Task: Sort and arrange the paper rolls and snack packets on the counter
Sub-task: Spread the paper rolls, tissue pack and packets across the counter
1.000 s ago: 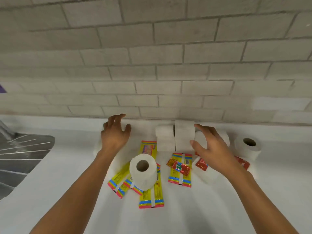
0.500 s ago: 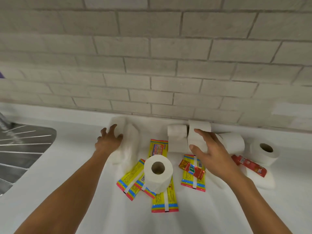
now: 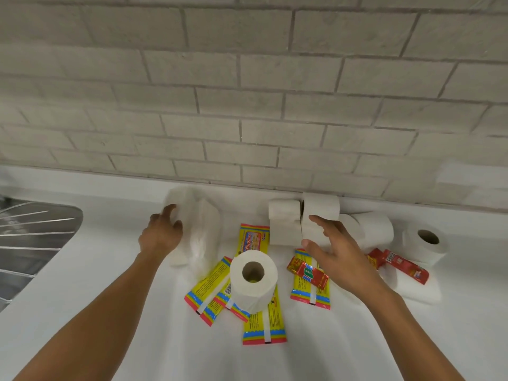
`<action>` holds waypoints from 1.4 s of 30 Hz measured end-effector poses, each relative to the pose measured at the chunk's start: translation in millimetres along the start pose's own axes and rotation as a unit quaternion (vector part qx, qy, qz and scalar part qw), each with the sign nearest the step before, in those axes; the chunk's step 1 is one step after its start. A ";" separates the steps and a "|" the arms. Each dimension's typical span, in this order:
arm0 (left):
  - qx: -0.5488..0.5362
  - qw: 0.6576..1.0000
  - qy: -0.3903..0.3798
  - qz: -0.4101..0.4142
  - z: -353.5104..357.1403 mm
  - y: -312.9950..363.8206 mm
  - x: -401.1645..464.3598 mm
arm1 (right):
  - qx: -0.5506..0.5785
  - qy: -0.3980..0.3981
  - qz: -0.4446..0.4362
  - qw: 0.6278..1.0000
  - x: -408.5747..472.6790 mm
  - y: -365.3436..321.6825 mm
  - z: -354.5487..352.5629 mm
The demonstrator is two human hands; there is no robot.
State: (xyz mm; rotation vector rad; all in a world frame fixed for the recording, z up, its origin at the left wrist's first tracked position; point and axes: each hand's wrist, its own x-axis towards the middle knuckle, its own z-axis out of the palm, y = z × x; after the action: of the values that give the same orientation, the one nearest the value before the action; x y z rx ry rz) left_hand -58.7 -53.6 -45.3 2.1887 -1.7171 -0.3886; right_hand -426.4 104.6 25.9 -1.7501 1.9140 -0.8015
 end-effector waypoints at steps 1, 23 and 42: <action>0.002 1.000 0.017 0.006 -4.3 2.7 -3.0 | 0.003 0.000 -0.002 1.000 -0.7 2.0 -0.9; -0.279 0.915 0.139 0.255 -15.8 272.3 -196.3 | 0.311 -0.017 0.060 0.948 -14.4 93.2 -108.5; -0.444 0.827 -0.163 0.303 161.1 534.6 -394.1 | 0.541 0.061 0.133 0.828 -92.8 314.2 -291.0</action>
State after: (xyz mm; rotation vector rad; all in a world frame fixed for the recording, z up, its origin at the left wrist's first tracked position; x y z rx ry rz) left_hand -688.8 198.2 36.4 0.8934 -1.7481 -1.1408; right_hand -840.9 247.0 26.9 -0.7148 1.2295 -1.4965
